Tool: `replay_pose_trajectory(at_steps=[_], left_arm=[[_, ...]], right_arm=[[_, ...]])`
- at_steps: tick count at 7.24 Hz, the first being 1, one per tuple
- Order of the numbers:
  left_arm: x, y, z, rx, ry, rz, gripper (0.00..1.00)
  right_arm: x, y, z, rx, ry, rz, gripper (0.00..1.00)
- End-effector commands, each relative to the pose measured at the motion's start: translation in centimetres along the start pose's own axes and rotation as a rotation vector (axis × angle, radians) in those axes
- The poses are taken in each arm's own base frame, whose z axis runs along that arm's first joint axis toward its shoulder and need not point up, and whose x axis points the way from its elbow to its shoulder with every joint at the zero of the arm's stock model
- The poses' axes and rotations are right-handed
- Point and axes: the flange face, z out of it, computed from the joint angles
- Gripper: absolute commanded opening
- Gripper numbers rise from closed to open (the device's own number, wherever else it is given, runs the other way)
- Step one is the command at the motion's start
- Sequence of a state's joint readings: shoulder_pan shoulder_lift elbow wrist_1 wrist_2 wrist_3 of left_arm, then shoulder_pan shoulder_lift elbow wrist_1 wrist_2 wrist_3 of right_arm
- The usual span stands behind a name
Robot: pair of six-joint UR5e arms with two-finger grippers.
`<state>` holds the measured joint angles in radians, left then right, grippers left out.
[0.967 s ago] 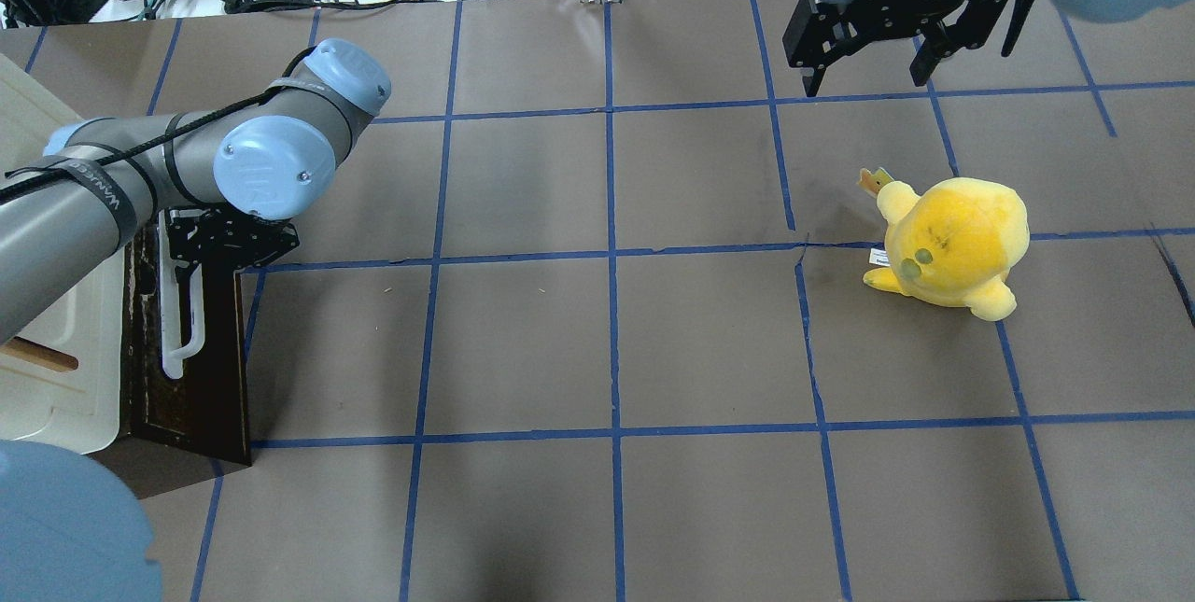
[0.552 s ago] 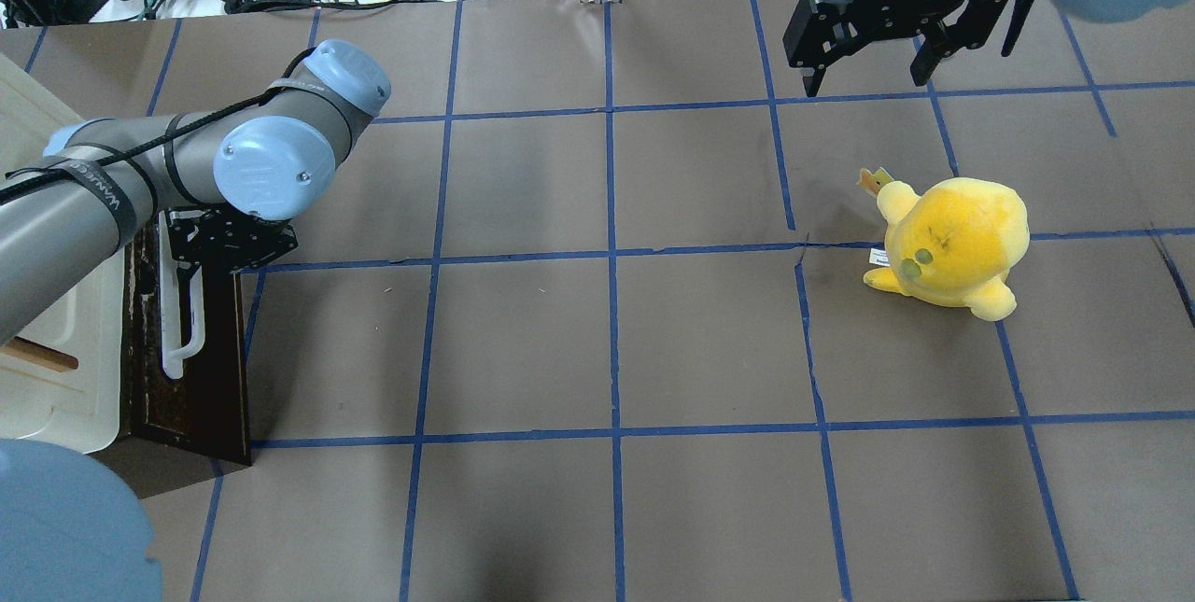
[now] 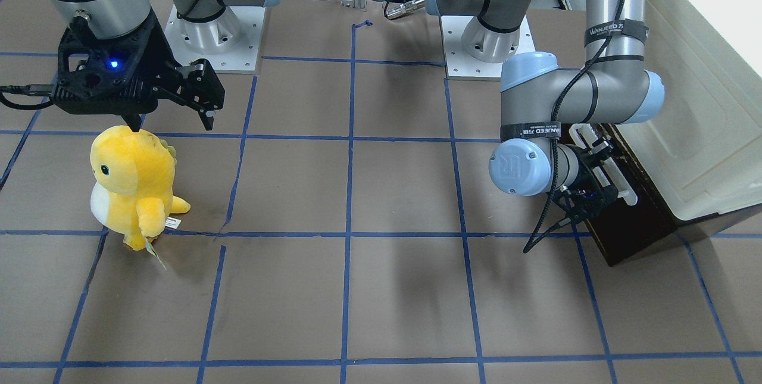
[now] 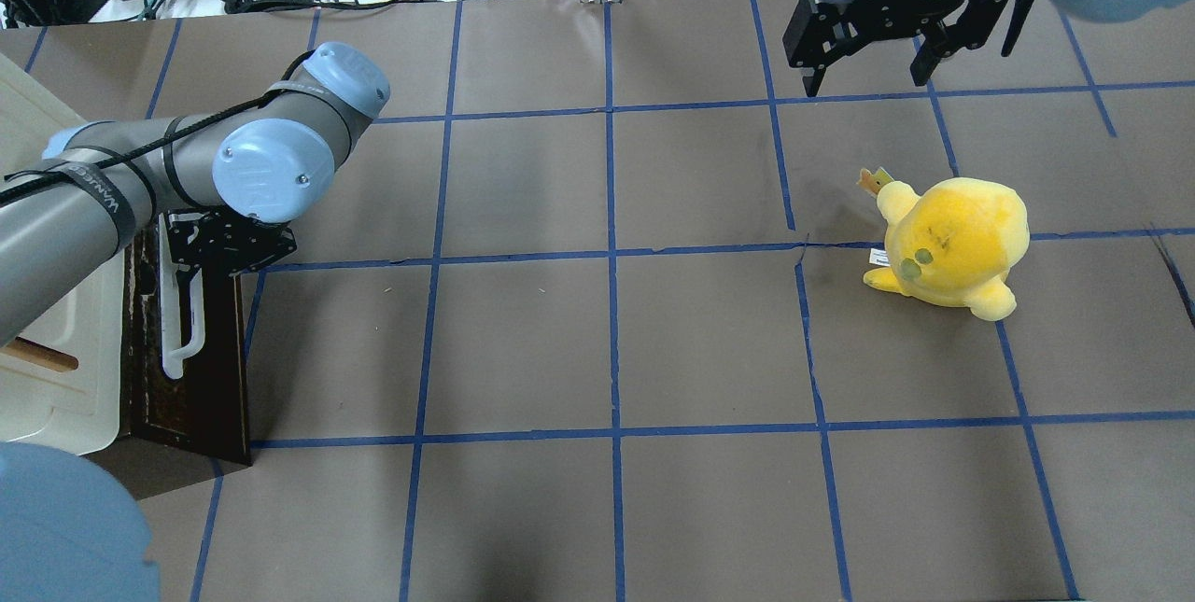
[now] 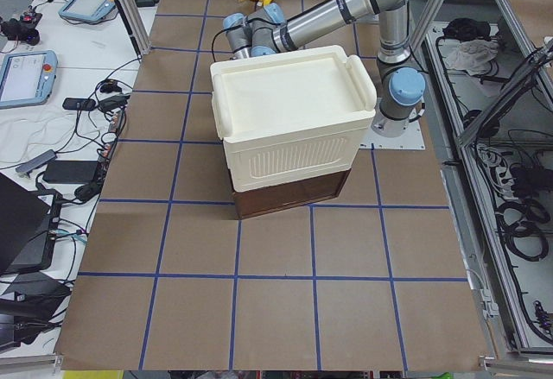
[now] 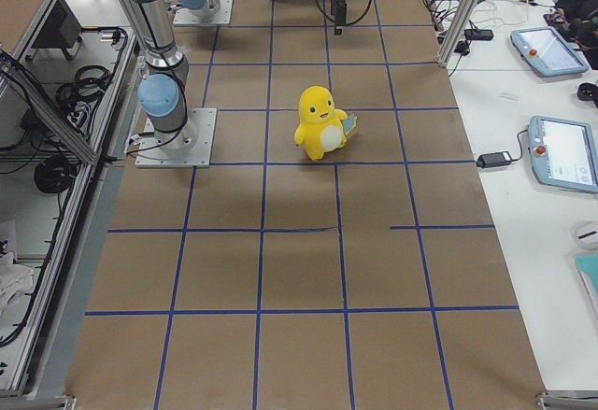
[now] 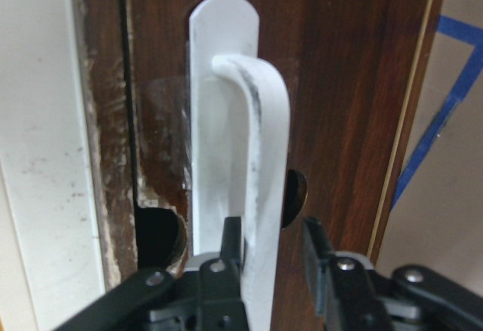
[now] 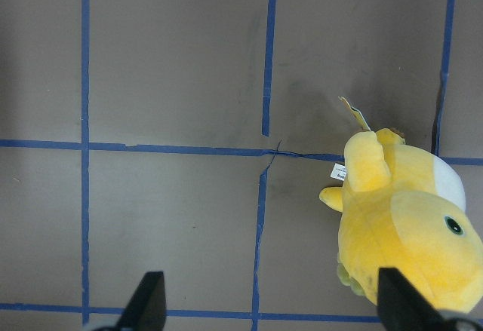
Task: Pull drawer sideways
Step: 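Hold the handle with the left gripper and begin pulling outward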
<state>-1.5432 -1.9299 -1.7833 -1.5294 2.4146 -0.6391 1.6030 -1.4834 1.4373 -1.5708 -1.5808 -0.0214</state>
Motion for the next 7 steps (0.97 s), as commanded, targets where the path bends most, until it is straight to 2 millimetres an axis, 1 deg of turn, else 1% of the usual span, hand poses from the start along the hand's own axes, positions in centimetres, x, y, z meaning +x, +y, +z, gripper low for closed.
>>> replay_pose_trajectory(at_steps=[1,2,4,5,6,7], left_arm=[[-0.31,-0.18,0.55,-0.012,-0.001,-0.005,0.36],[-0.30,-0.13,1.13,-0.022,-0.004,-0.002,0.36],[-0.37,-0.12,1.09,-0.022,-0.003,-0.005,0.36],[-0.48,-0.25,0.94,-0.019,-0.002,-0.010,0.33],[-0.70,-0.43,0.69,-0.014,0.002,-0.013,0.26],[-0.77,-0.41,0.55,-0.012,0.003,-0.008,0.26]], right_arm=[[-0.01,0.00,0.00,0.000,-0.001,0.000,1.00],[-0.01,0.00,0.00,0.000,-0.001,0.000,1.00],[0.01,0.00,0.00,0.000,0.001,0.000,1.00],[0.01,0.00,0.00,0.000,0.001,-0.002,1.00],[-0.01,0.00,0.00,0.000,-0.001,0.000,1.00],[-0.01,0.00,0.00,0.000,-0.001,0.000,1.00]])
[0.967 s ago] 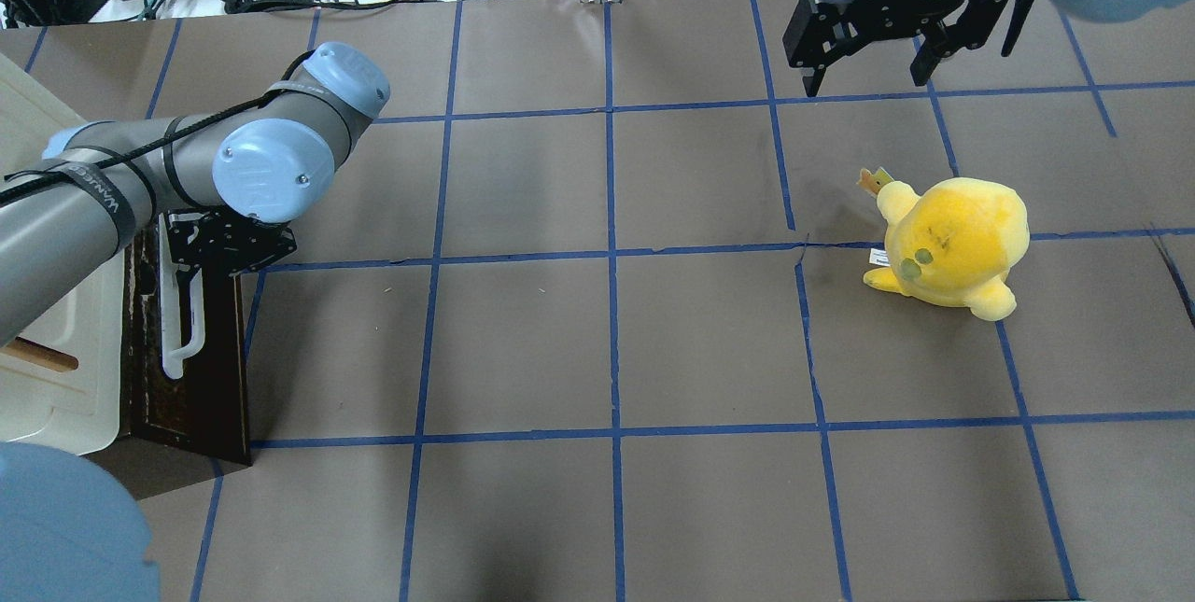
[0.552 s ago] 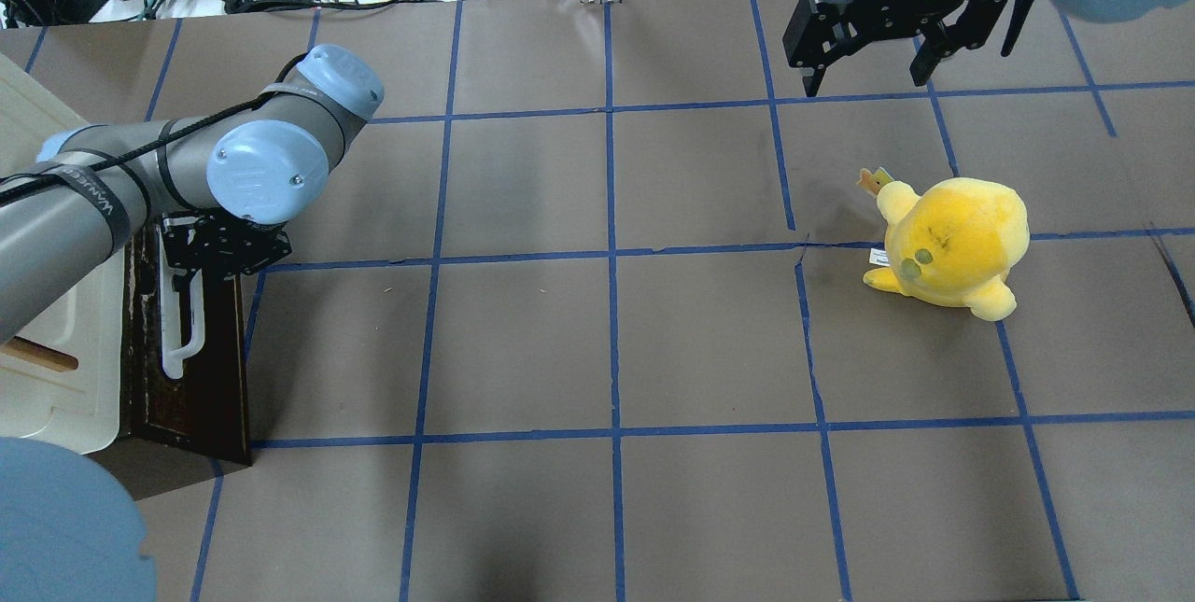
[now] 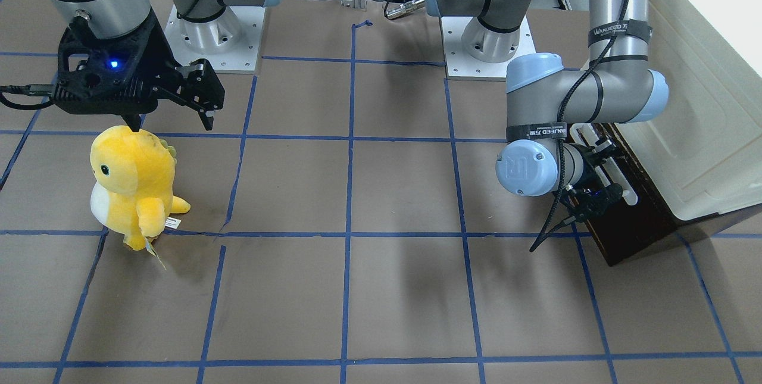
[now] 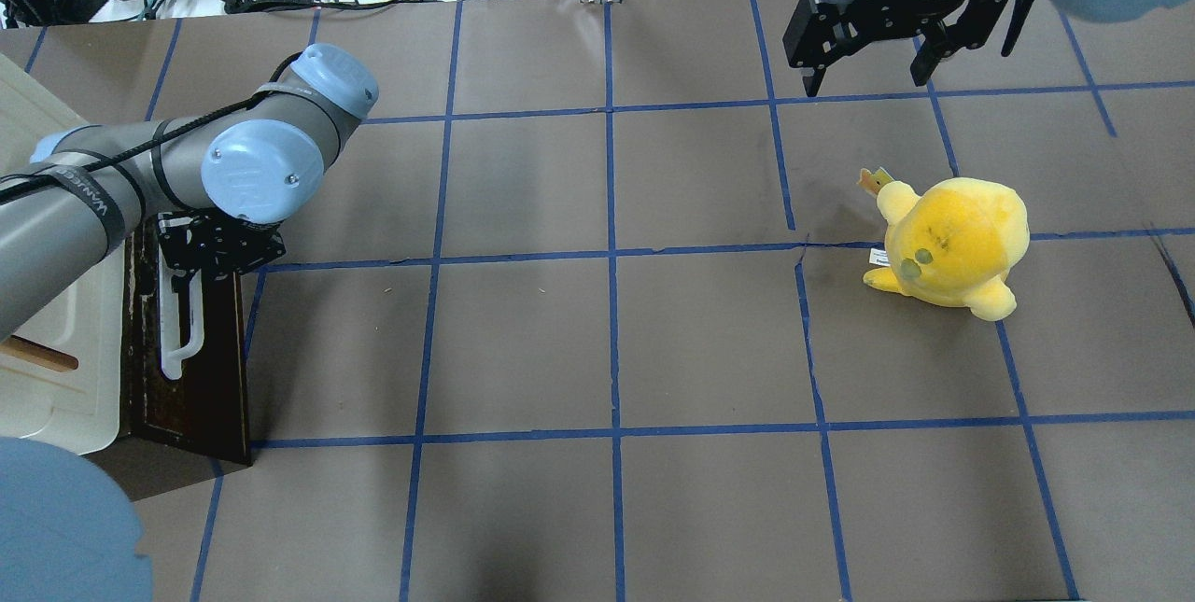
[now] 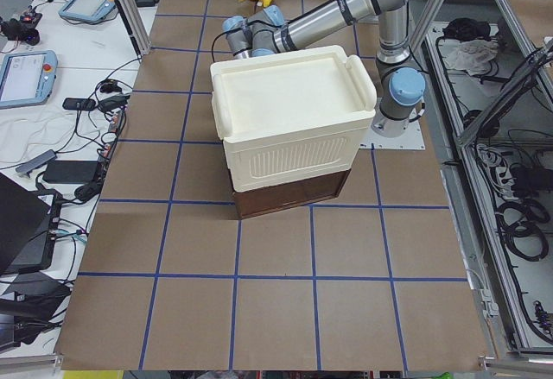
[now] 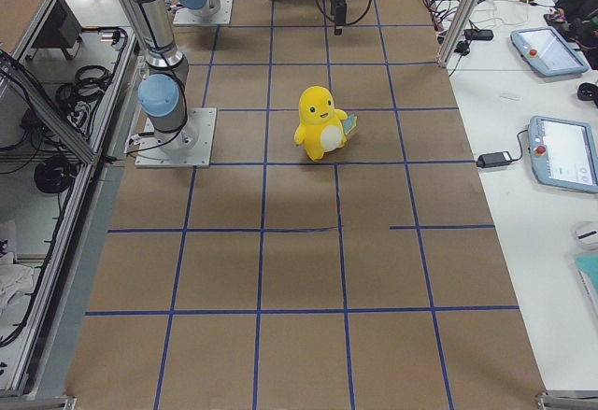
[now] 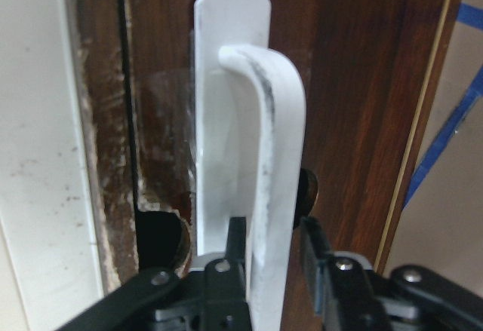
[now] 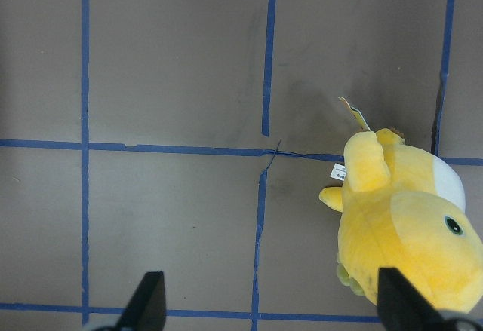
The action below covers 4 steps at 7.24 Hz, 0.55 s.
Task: Pull drawer sideways
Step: 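Hold the handle with the left gripper and begin pulling outward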
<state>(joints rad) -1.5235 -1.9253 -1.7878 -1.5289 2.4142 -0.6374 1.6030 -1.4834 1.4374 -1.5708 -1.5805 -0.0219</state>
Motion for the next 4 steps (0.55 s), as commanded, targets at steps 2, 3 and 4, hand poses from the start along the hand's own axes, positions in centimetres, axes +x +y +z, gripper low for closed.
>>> replay_pose_trajectory(at_steps=[2,3,4], left_arm=[[-0.34,-0.21,-0.32,0.008,0.004,0.003,0.26],[-0.24,-0.23,-0.36,0.010,0.005,0.002,0.24],[0.11,-0.30,-0.26,0.008,0.002,0.006,0.24]], right_arm=[[-0.01,0.00,0.00,0.000,-0.001,0.000,1.00],[-0.01,0.00,0.00,0.000,-0.001,0.000,1.00],[0.01,0.00,0.00,0.000,0.001,0.000,1.00]])
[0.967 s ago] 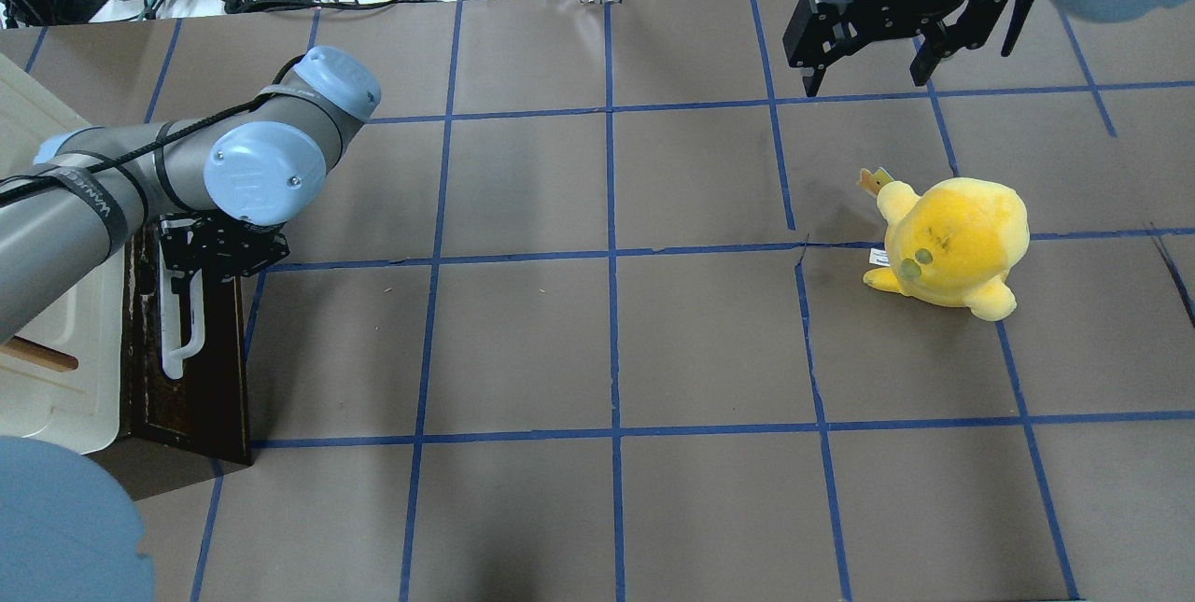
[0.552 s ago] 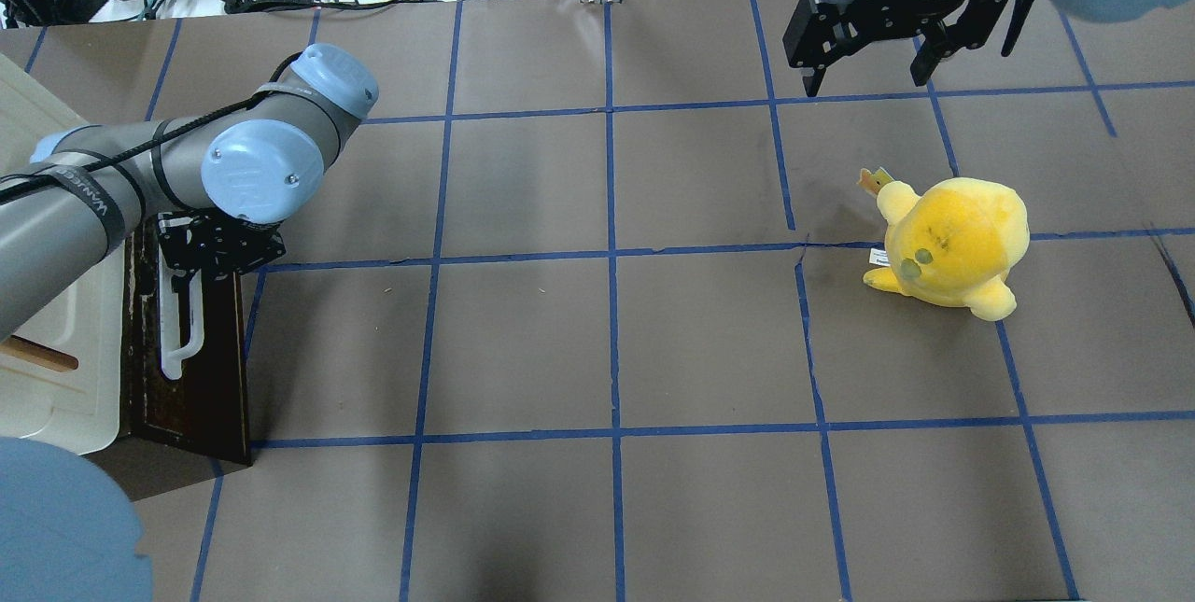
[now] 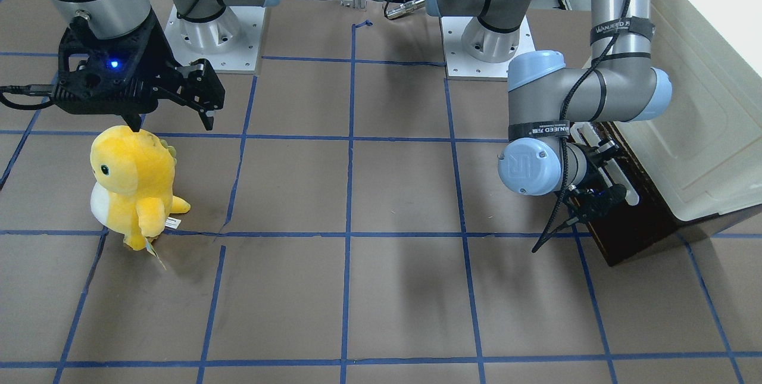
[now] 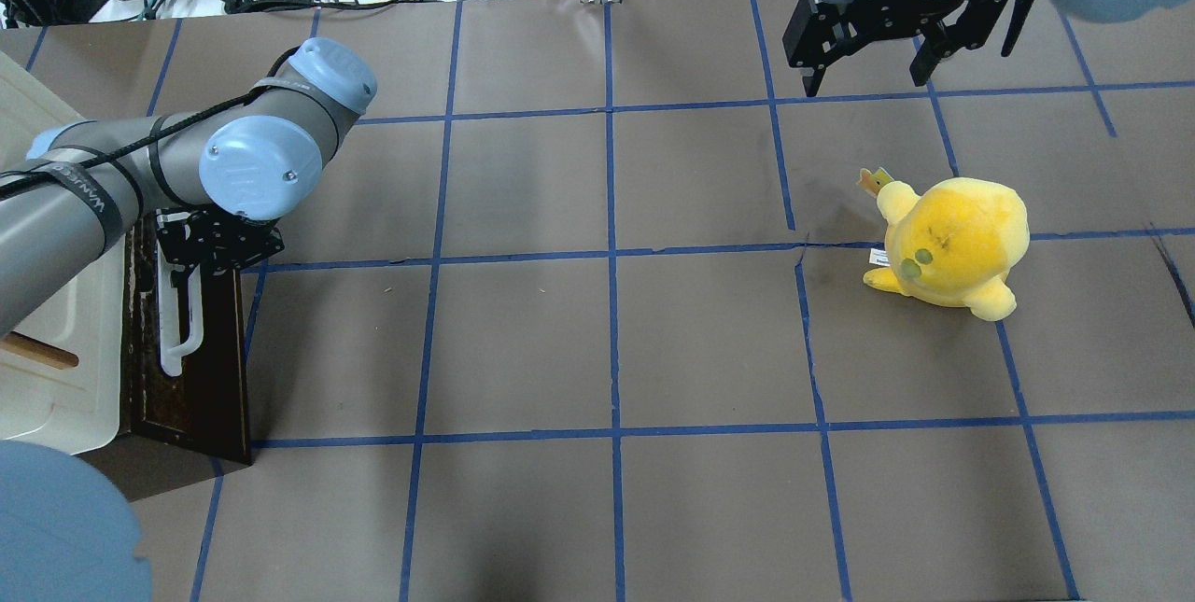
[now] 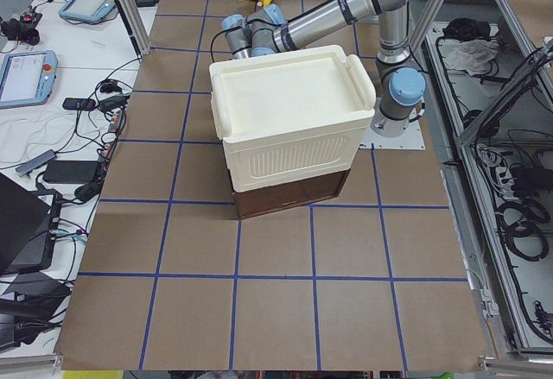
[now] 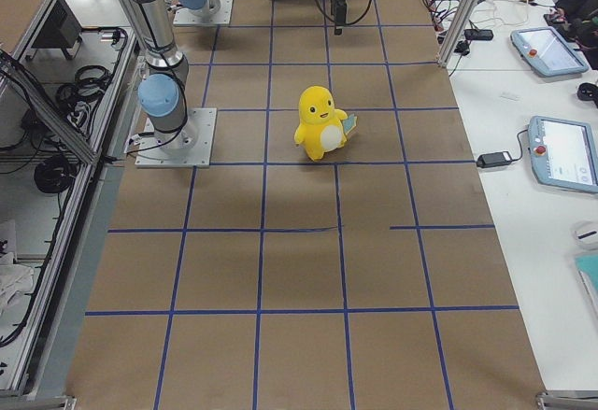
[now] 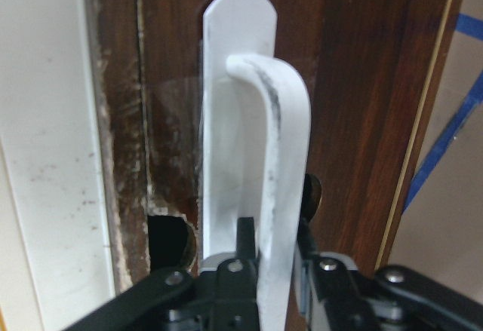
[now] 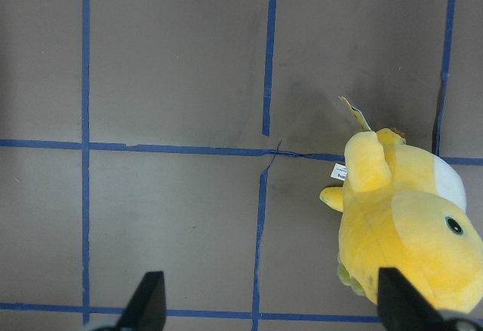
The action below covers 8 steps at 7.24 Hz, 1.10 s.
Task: Pull drawer sideways
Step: 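Hold the handle with the left gripper and begin pulling outward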
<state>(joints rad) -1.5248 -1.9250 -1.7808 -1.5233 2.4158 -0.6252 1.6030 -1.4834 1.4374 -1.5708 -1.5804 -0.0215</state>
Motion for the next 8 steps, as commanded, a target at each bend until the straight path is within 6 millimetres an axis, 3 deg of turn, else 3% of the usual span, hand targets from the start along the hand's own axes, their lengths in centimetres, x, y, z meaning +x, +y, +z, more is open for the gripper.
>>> replay_pose_trajectory(at_steps=[1,8], left_arm=[[0.2,0.2,-0.3,0.005,-0.003,0.007,0.23],[1.3,0.5,-1.5,0.026,-0.006,0.017,0.23]], right_arm=[[0.0,0.0,0.0,0.000,0.000,0.000,1.00],[0.0,0.0,0.0,0.000,0.000,0.000,1.00]])
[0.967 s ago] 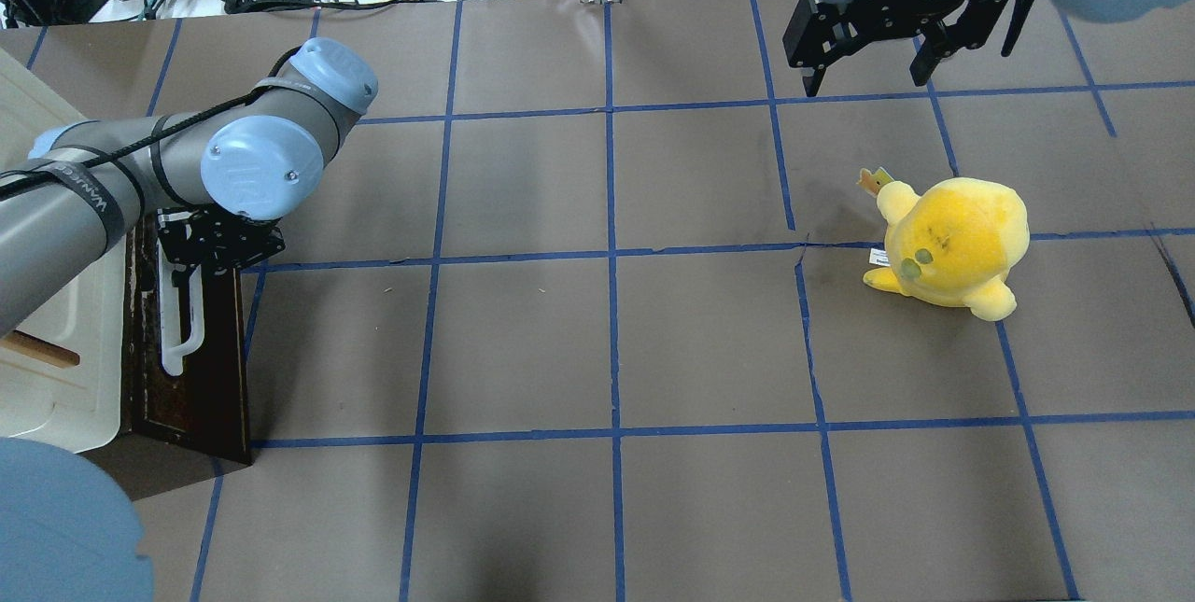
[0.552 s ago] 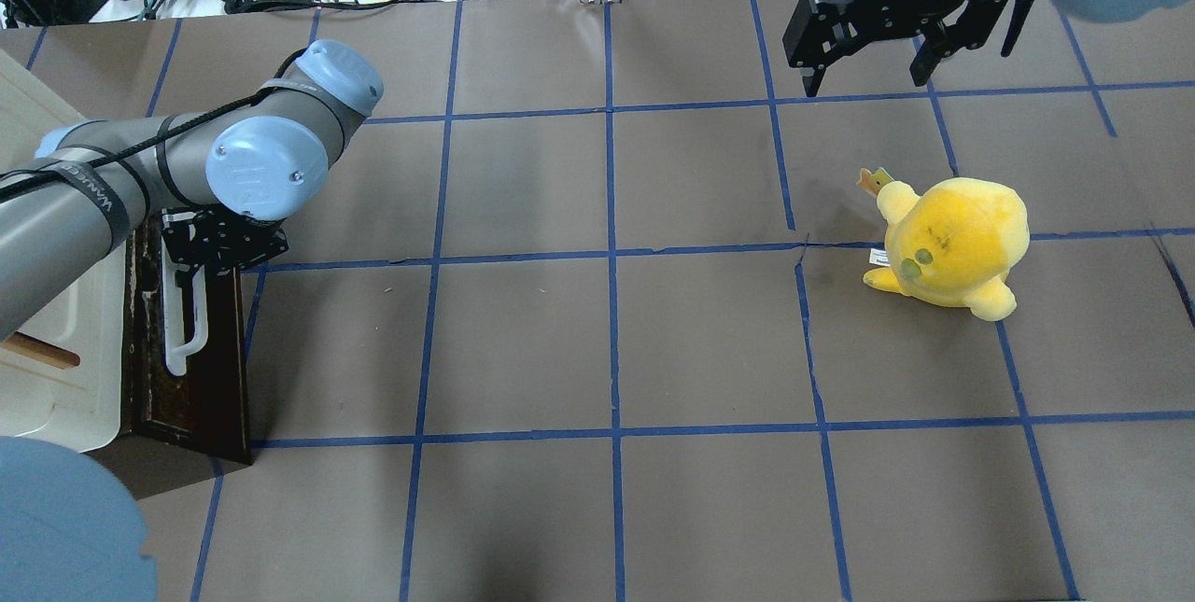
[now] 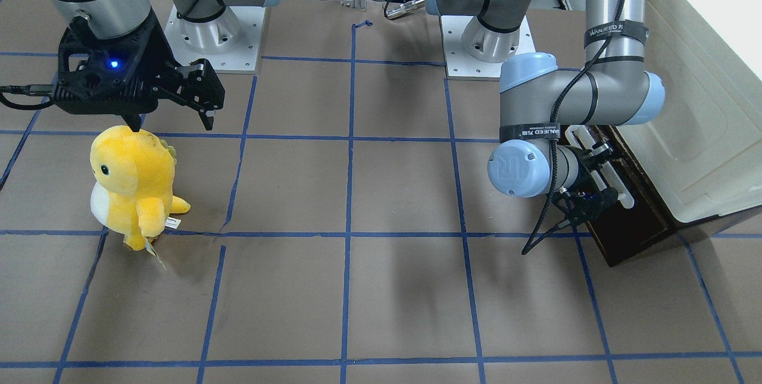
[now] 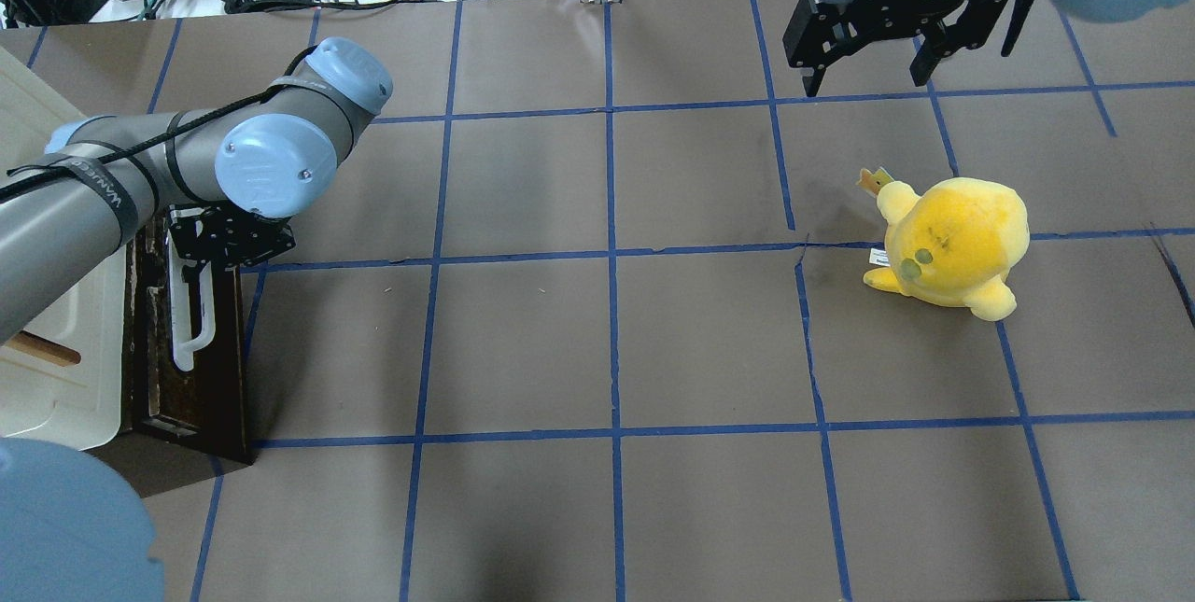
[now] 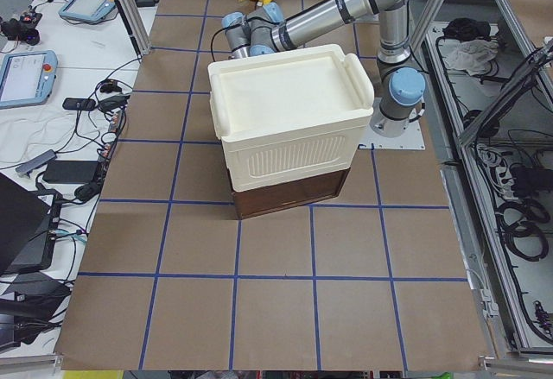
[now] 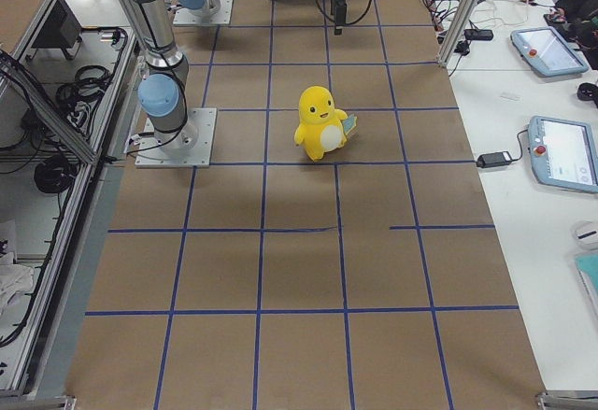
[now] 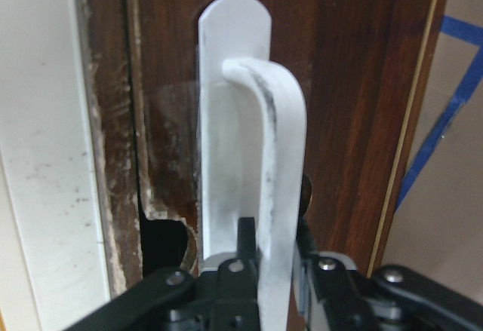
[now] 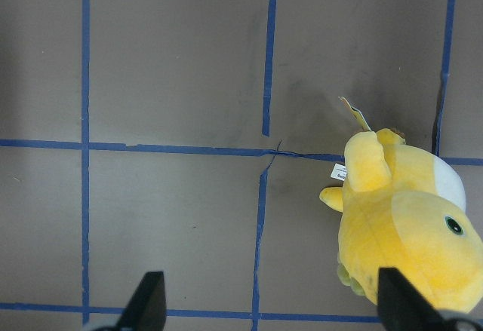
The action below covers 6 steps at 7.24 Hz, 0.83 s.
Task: Pull drawer sideways
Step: 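Pull the drawer out away from the cabinet with the left gripper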
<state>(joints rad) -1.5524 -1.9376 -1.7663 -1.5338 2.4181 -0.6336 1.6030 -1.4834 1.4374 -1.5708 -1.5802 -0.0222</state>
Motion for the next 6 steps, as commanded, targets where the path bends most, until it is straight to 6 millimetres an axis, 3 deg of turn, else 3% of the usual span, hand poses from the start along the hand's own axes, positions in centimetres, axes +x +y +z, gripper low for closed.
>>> replay_pose_trajectory(at_steps=[1,6], left_arm=[[0.6,0.2,-0.6,0.011,-0.003,0.007,0.23],[1.5,1.1,-1.6,0.033,-0.004,0.024,0.23]], right_arm=[[0.0,0.0,0.0,0.000,0.001,0.001,1.00],[0.0,0.0,0.0,0.000,0.001,0.001,1.00]])
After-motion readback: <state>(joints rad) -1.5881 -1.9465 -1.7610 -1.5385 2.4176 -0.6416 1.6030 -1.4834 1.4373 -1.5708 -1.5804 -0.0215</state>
